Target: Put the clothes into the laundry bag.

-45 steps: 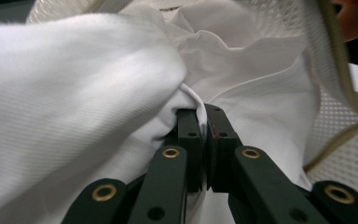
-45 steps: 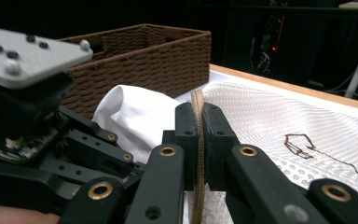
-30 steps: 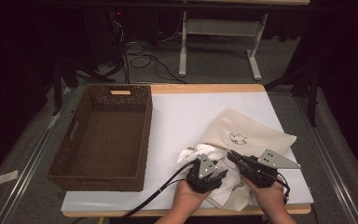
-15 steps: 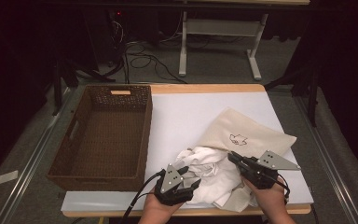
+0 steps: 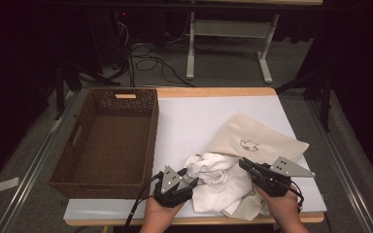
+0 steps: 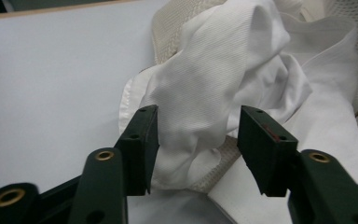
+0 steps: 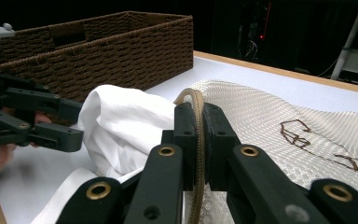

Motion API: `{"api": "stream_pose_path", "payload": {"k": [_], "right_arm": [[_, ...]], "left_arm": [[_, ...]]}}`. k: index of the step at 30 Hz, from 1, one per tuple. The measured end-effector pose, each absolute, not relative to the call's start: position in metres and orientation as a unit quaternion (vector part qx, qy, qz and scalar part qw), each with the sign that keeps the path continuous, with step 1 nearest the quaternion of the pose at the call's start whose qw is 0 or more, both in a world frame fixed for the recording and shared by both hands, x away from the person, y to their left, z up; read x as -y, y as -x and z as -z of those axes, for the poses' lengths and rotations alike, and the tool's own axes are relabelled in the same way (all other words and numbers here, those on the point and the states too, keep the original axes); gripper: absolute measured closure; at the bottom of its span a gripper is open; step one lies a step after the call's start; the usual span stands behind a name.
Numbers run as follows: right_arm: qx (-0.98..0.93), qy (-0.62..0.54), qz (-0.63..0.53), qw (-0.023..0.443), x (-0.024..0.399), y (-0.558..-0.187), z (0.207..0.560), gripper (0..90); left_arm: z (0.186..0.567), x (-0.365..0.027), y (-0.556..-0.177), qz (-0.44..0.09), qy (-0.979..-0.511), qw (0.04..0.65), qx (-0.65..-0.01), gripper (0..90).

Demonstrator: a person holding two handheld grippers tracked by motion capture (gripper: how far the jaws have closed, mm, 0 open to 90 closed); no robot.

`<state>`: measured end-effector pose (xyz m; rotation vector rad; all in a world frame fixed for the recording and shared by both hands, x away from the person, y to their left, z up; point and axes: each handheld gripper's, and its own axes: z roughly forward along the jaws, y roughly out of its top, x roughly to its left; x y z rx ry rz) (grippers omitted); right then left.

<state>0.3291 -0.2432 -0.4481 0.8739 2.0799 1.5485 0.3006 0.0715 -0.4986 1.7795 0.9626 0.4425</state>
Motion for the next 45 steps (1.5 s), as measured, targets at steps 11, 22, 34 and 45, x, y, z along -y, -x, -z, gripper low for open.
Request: {"api": "stream_pose_path", "payload": {"k": [11, 22, 34, 45], "right_arm": [[-0.746, -0.311, -0.552, 0.204, 0.242, -0.329, 0.449, 86.9], [-0.747, -0.31, -0.551, 0.206, 0.242, -0.327, 0.448, 86.8], [-0.749, -0.31, -0.549, 0.205, 0.242, -0.327, 0.448, 86.8], [-0.751, -0.306, -0.547, 0.207, 0.24, -0.327, 0.449, 86.8]], "left_arm": [[0.5, -0.074, -0.309, -0.177, -0.749, 0.511, -0.384, 83.6], [0.516, -0.054, -0.299, -0.087, -0.803, 0.482, -0.341, 86.5], [0.52, -0.045, -0.301, -0.124, -0.82, 0.434, -0.352, 28.0], [0.524, -0.037, -0.292, -0.123, -0.842, 0.408, -0.331, 45.1]]}}
